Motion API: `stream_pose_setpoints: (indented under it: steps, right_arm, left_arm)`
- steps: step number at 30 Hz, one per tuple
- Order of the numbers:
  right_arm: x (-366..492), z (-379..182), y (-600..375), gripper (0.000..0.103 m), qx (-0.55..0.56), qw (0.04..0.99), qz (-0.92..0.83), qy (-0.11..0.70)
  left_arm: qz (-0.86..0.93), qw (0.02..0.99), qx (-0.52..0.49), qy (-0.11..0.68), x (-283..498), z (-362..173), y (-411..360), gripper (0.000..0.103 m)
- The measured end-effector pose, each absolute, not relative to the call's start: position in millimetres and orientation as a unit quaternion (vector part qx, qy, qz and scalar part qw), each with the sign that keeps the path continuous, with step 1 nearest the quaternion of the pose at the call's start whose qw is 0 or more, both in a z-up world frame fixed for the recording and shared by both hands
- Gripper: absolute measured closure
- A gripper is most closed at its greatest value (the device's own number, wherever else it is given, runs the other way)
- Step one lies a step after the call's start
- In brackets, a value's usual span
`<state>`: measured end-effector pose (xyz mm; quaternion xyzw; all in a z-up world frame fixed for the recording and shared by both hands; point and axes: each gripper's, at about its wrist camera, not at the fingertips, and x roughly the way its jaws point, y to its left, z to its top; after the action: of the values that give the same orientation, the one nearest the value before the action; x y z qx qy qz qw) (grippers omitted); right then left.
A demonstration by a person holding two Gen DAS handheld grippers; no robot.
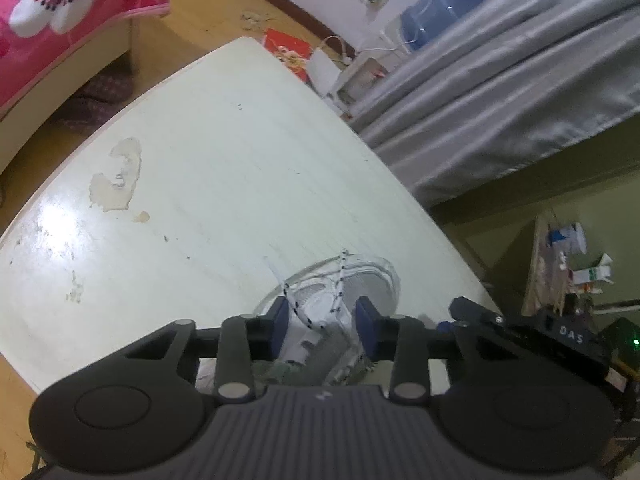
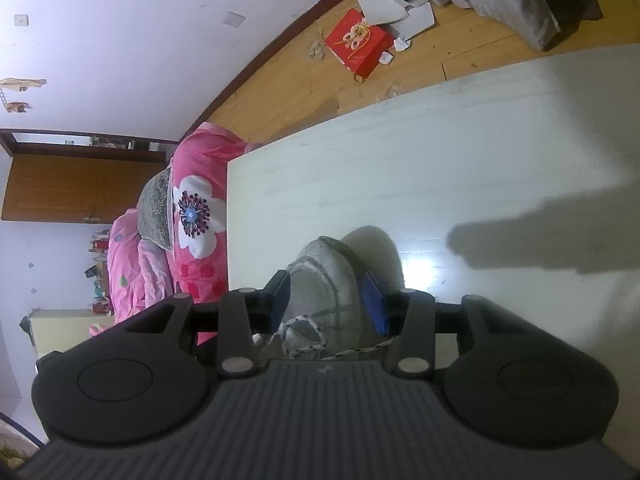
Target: Lace up shoes with both hands
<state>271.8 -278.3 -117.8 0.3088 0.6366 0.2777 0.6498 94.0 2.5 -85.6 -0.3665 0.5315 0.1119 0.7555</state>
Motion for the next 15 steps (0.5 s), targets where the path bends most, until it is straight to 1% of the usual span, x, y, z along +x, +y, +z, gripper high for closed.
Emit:
stream_pose_setpoints:
  steps: [1,2,4,11,15]
  right_arm:
    - [273,-120,-279,0.063,0.312,0.648,0.277,0.637]
    - [274,-121,-280,0.063,0.315,0.647,0.277,0.637]
    - [277,-123,-281,0.063,0.316,0.647,0.279,0.636]
    - [283,-126,-283,0.063,0.294,0.657,0.299,0.626]
    - [280,-147,-293,0.063,0.353,0.607,0.259,0.663]
  left_arm:
    - [0.121,0.754,-0.366,0.532,94,-88,2,0.085]
    - [0.128,0.754,-0.365,0.531,94,-89,2,0.091]
    - [0.140,0.755,-0.361,0.529,93,-92,2,0.099]
    - [0.139,0.784,-0.296,0.529,97,-82,-9,0.100]
    - [0.133,0.790,-0.281,0.529,95,-79,-13,0.100]
